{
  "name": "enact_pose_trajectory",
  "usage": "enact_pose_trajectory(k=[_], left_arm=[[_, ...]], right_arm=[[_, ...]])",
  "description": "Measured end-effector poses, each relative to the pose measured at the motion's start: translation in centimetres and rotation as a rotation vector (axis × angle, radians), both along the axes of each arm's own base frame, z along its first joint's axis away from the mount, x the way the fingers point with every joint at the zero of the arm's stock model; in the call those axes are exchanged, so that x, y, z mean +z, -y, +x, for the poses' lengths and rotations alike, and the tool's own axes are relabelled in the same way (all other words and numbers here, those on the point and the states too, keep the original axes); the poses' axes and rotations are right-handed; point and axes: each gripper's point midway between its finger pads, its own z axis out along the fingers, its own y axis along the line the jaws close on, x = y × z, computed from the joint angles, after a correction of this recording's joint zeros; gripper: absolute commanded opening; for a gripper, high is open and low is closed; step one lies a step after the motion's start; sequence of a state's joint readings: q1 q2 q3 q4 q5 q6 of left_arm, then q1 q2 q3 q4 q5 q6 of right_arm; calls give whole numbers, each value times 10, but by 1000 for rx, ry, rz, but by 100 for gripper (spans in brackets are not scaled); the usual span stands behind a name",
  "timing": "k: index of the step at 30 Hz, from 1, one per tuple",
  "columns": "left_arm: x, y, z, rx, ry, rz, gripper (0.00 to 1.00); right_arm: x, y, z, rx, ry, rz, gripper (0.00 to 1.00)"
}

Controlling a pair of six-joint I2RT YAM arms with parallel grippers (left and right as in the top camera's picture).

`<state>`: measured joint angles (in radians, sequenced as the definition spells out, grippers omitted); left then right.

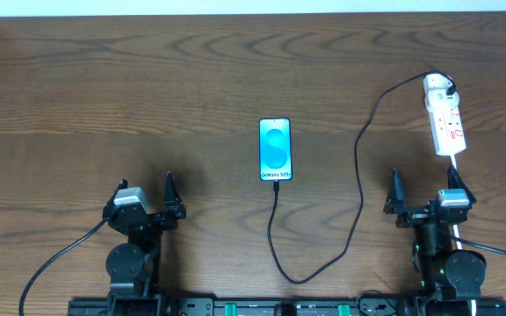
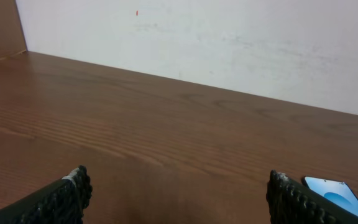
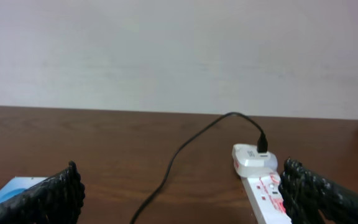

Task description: Plug charger to phone and switch on socket

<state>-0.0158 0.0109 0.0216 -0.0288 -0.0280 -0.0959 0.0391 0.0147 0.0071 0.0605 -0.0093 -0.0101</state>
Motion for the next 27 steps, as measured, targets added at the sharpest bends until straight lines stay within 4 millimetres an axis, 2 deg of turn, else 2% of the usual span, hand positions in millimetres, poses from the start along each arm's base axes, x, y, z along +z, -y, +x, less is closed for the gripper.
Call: enact_pose_trajectory(k=[6,13,27], left_arm=[[0,0,0,0,0,0,91],[0,0,0,0,0,0,91],[0,0,0,0,0,0,91]], right_arm=[[-21,0,0,0,-86,-5,99],[-31,0,0,-2,-125,-6,99],[-32,-1,-1,2,-128,-5,99]])
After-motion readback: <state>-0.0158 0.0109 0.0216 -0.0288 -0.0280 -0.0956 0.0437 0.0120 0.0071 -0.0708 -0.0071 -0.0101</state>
